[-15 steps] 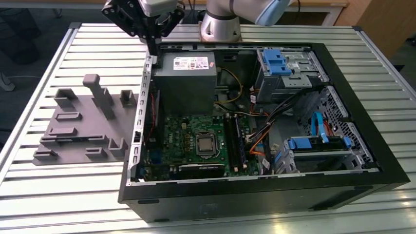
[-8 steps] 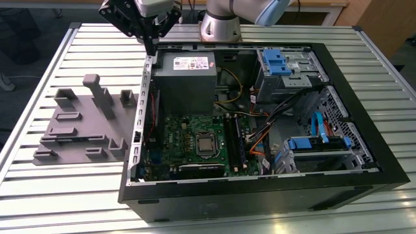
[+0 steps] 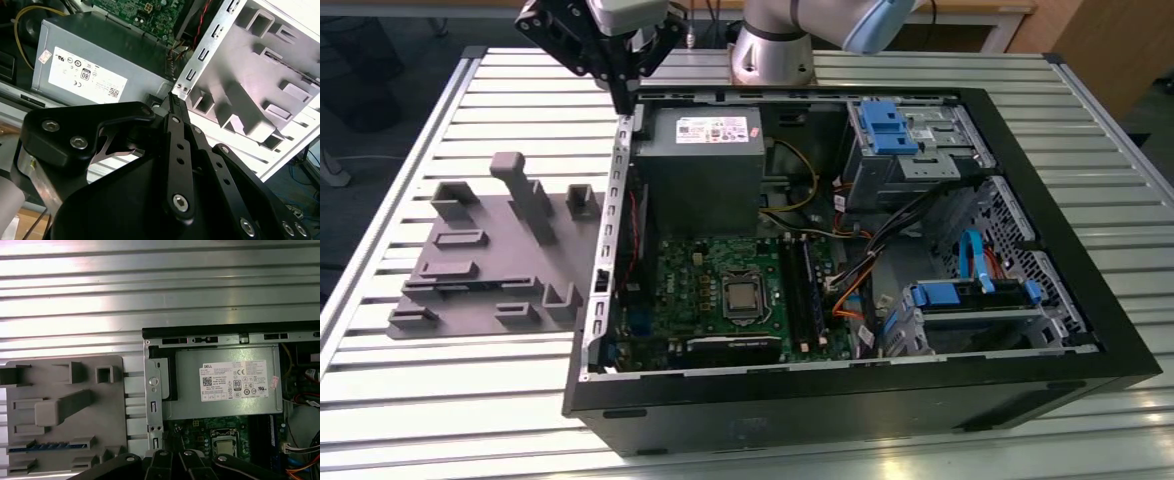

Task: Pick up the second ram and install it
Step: 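Reach for the second ram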

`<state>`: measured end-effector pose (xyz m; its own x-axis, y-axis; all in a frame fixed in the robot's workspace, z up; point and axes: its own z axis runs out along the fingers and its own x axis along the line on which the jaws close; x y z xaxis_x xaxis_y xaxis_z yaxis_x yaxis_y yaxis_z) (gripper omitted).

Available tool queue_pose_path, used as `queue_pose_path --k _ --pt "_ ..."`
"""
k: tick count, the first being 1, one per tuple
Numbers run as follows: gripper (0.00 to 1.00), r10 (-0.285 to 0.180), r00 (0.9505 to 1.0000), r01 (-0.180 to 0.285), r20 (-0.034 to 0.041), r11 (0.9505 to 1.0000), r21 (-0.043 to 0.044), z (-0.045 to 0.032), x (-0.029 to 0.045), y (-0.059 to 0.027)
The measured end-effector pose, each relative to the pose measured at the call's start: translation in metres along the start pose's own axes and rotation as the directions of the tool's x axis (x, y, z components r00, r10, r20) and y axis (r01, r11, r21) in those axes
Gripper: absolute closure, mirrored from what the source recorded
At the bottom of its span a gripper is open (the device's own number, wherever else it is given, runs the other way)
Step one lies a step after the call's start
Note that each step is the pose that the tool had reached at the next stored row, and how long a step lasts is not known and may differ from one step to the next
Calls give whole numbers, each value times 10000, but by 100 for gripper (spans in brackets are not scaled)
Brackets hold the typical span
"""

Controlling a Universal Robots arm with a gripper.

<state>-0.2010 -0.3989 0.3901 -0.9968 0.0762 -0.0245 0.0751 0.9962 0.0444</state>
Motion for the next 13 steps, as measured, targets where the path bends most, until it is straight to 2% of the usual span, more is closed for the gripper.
queue_pose_path --k 13 --pt "89 0 10000 0 -1 10000 0 4 82 -6"
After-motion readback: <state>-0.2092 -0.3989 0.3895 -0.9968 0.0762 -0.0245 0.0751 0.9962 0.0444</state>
